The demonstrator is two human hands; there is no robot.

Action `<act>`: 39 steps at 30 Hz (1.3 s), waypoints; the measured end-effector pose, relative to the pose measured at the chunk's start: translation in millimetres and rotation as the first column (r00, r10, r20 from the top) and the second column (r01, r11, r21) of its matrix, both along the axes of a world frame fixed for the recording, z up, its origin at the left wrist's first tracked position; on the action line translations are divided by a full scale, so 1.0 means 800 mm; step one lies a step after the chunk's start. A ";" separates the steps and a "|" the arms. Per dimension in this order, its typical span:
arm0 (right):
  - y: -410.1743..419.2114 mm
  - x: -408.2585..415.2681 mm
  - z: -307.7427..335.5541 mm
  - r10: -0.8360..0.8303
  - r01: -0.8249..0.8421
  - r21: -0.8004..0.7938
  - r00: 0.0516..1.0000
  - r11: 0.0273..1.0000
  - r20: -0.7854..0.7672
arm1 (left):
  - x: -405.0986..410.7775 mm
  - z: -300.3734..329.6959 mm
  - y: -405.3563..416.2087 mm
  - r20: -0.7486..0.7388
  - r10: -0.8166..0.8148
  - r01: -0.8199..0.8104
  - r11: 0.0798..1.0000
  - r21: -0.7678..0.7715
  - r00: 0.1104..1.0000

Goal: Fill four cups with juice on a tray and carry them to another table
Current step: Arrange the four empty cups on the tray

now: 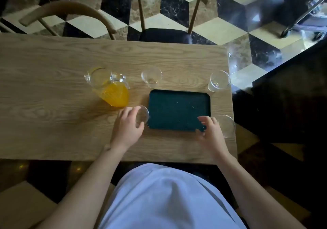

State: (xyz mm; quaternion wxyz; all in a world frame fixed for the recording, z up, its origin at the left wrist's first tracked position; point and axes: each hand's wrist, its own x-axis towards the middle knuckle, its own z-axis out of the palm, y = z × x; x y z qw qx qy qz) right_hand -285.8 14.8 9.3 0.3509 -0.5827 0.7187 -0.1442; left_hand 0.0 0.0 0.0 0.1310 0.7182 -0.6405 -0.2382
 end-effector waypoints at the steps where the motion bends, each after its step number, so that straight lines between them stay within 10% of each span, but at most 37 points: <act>1: -0.008 -0.011 0.003 0.048 -0.052 -0.035 0.991 0.998 -0.124 | -0.005 -0.002 -0.010 0.084 -0.061 0.059 0.998 0.022 0.995; 6: -0.040 -0.067 0.003 0.159 -0.105 0.136 0.853 0.985 -0.497 | -0.030 -0.006 -0.050 0.303 -0.206 0.130 0.959 0.253 0.930; 39: -0.042 -0.119 -0.025 0.224 -0.104 0.318 0.902 0.942 -0.369 | -0.032 -0.035 -0.057 0.354 -0.216 0.099 0.943 0.318 0.910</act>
